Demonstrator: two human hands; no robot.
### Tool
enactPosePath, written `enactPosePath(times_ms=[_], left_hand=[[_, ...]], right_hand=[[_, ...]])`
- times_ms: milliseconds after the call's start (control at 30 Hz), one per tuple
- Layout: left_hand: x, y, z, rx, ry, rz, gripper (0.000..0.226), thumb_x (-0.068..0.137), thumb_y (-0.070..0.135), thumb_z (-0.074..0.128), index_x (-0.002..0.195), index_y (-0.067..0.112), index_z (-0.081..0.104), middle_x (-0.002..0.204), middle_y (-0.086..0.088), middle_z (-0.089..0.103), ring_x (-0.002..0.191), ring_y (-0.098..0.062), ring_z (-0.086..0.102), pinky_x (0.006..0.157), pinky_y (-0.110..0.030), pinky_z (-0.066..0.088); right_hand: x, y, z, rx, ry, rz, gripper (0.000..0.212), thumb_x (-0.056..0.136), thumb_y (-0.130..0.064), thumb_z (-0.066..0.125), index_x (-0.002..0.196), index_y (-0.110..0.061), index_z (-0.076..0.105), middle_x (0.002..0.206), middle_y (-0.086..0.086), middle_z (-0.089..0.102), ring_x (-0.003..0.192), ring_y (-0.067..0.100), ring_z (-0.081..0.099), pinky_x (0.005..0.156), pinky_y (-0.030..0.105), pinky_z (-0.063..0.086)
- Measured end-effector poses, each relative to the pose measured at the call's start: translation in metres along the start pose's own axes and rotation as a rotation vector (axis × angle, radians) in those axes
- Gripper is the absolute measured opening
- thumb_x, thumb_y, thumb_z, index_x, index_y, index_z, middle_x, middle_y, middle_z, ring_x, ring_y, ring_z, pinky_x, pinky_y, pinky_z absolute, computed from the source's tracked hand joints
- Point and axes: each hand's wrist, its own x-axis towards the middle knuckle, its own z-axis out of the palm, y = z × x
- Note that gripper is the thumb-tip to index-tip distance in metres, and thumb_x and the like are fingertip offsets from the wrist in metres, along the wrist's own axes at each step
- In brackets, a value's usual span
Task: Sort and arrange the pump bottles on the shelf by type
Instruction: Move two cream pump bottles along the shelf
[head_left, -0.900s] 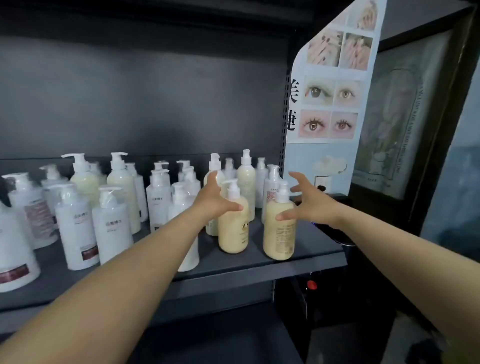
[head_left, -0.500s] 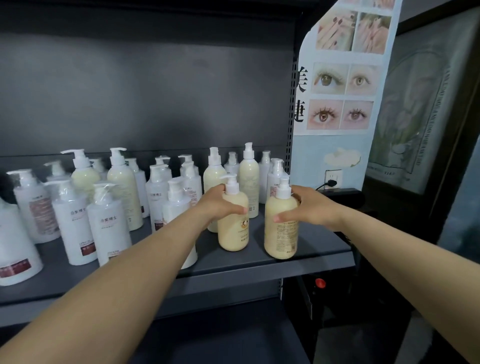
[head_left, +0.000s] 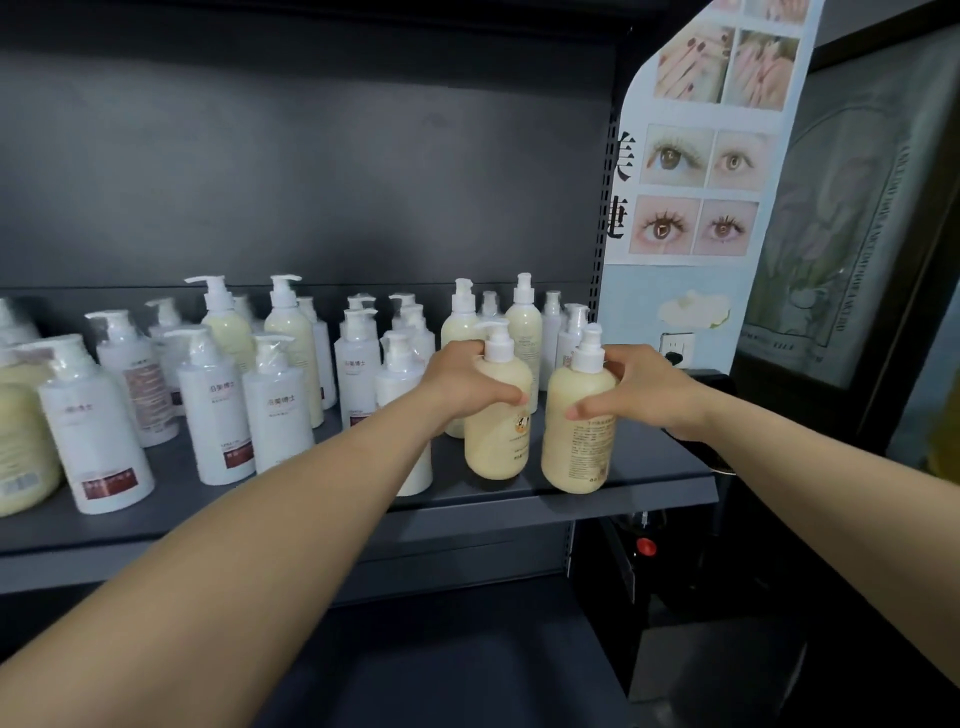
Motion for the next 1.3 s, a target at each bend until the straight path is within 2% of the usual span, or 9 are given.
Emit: enactPosePath(times_ms=[133, 300, 433, 500, 700, 800, 933, 1100, 1300], left_hand=[[-0.034, 0.002, -0.031, -0.01, -0.043, 0.05, 0.056, 0.056, 0.028, 0.085, 0.107, 0.02, 0.064, 0.105, 0.003, 0.065, 0.094, -0.014, 0.062, 0.067, -0.023, 0.049], [-0.089, -0.011, -0.102, 0.005, -0.045, 0.083, 0.055, 0.054, 0.034, 0.085, 0.104, 0.02, 0.065, 0.102, 0.003, 0.067, 0.095, -0.015, 0.064, 0.076, -0.025, 0.051], [-0.14, -0.042, -0.173, 0.02, -0.026, 0.081, 0.069, 0.051, 0.036, 0.085, 0.114, 0.019, 0.061, 0.107, 0.004, 0.065, 0.097, -0.015, 0.062, 0.074, -0.024, 0.048], [-0.165, -0.061, -0.208, 0.01, -0.017, 0.072, 0.063, 0.053, 0.032, 0.086, 0.11, 0.019, 0.063, 0.103, 0.004, 0.066, 0.094, -0.015, 0.064, 0.07, -0.023, 0.048], [-0.224, -0.115, -0.297, 0.036, 0.008, 0.029, 0.063, 0.051, 0.03, 0.085, 0.109, 0.02, 0.063, 0.107, 0.002, 0.067, 0.098, -0.016, 0.064, 0.086, -0.033, 0.054], [-0.244, -0.139, -0.335, 0.019, 0.039, 0.001, 0.058, 0.054, 0.027, 0.085, 0.108, 0.02, 0.064, 0.106, 0.002, 0.067, 0.096, -0.016, 0.064, 0.08, -0.029, 0.053], [-0.258, -0.172, -0.382, -0.012, 0.081, -0.034, 0.045, 0.058, 0.021, 0.084, 0.099, 0.019, 0.065, 0.102, 0.0, 0.068, 0.093, -0.017, 0.064, 0.071, -0.026, 0.051], [-0.254, -0.219, -0.44, -0.044, 0.151, -0.069, 0.042, 0.061, 0.019, 0.083, 0.099, 0.019, 0.065, 0.093, 0.005, 0.068, 0.086, -0.013, 0.064, 0.066, -0.022, 0.048], [-0.233, -0.267, -0.501, -0.035, 0.214, -0.106, 0.043, 0.057, 0.019, 0.084, 0.096, 0.016, 0.068, 0.098, -0.001, 0.07, 0.091, -0.017, 0.067, 0.079, -0.029, 0.054]], right_hand=[[-0.028, -0.042, 0.011, -0.023, -0.034, -0.051, 0.04, 0.066, -0.01, 0.082, 0.103, -0.017, 0.069, 0.102, 0.001, 0.072, 0.097, 0.016, 0.067, 0.088, 0.032, 0.054], [-0.066, -0.106, 0.05, -0.043, -0.068, -0.095, 0.04, 0.067, -0.011, 0.081, 0.105, -0.016, 0.069, 0.101, 0.0, 0.072, 0.096, 0.014, 0.068, 0.084, 0.029, 0.055], [-0.097, -0.165, 0.111, -0.025, -0.063, -0.13, 0.037, 0.069, -0.012, 0.081, 0.103, -0.014, 0.068, 0.094, -0.004, 0.071, 0.086, 0.009, 0.067, 0.065, 0.017, 0.05], [-0.113, -0.194, 0.146, 0.008, -0.074, -0.144, 0.032, 0.069, -0.01, 0.08, 0.099, -0.014, 0.068, 0.087, -0.007, 0.07, 0.075, 0.002, 0.067, 0.057, 0.012, 0.048], [-0.138, -0.265, 0.234, 0.052, -0.114, -0.158, 0.036, 0.067, -0.012, 0.083, 0.1, -0.015, 0.068, 0.096, -0.002, 0.072, 0.09, 0.013, 0.068, 0.078, 0.029, 0.056], [-0.14, -0.296, 0.269, 0.06, -0.136, -0.175, 0.033, 0.067, -0.012, 0.082, 0.096, -0.016, 0.068, 0.092, -0.004, 0.072, 0.088, 0.015, 0.069, 0.071, 0.025, 0.054], [-0.127, -0.325, 0.312, 0.033, -0.159, -0.192, 0.039, 0.062, -0.02, 0.084, 0.098, -0.019, 0.068, 0.098, 0.0, 0.073, 0.097, 0.022, 0.069, 0.088, 0.047, 0.055], [-0.099, -0.358, 0.368, 0.078, -0.218, -0.227, 0.029, 0.068, -0.011, 0.082, 0.091, -0.019, 0.065, 0.091, -0.005, 0.07, 0.088, 0.012, 0.067, 0.068, 0.02, 0.05], [-0.052, -0.391, 0.429, 0.068, -0.246, -0.255, 0.039, 0.065, -0.014, 0.083, 0.101, -0.016, 0.067, 0.101, 0.0, 0.072, 0.097, 0.015, 0.067, 0.085, 0.031, 0.055]])
